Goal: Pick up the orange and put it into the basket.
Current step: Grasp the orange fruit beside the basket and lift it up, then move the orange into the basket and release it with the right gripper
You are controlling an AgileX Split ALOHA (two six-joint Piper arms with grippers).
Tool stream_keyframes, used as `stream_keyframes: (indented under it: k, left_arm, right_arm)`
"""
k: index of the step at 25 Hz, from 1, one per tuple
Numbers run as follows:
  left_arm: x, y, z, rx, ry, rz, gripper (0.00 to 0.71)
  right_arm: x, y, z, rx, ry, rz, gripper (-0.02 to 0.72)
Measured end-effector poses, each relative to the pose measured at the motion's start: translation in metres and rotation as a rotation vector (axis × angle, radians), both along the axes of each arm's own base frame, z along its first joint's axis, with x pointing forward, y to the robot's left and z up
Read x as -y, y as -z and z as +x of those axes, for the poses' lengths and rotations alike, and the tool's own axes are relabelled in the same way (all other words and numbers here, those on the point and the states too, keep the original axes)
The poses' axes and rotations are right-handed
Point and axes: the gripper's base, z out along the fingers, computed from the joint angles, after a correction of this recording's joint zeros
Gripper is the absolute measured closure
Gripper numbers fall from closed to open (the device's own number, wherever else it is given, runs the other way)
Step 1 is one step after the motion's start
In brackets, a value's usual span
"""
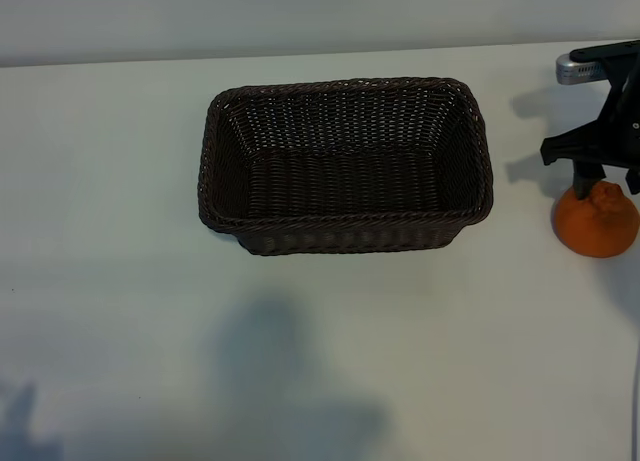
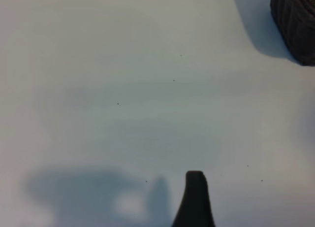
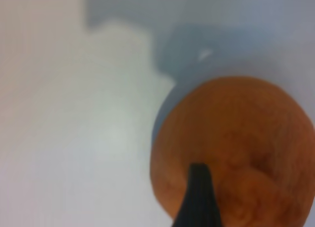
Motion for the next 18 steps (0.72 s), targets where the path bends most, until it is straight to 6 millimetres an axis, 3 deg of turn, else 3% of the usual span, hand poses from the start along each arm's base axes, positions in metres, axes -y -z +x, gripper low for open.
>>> stream_keyframes:
  k: [4, 6, 8, 11, 12, 18]
  left_arm:
    - [0.0, 0.0, 0.0, 0.0, 0.0, 0.0, 0.119]
    - [0.0, 0.0, 0.0, 0.0, 0.0, 0.0, 0.119]
    - [0.0, 0.0, 0.0, 0.0, 0.0, 0.0, 0.119]
    - [0.0, 0.0, 0.0, 0.0, 0.0, 0.0, 0.119]
    - [0.0, 0.0, 0.0, 0.0, 0.0, 0.0, 0.119]
    - [0.0, 0.0, 0.0, 0.0, 0.0, 0.0, 0.12]
  right_arm:
    - [0.003, 0.016, 0.002, -0.04, 0.011, 0.007, 0.168]
    - [0.002, 0.022, 0.002, -0.056, 0.017, 0.018, 0.208]
    - [0.002, 0.023, 0.003, -0.059, 0.021, 0.024, 0.303]
    - [0.002, 0.023, 0.002, -0.066, 0.021, 0.024, 0.547]
    - [0.002, 0.023, 0.002, -0.069, 0.021, 0.024, 0.588]
    - [0.002, 0.012, -0.001, -0.069, -0.001, 0.023, 0.614]
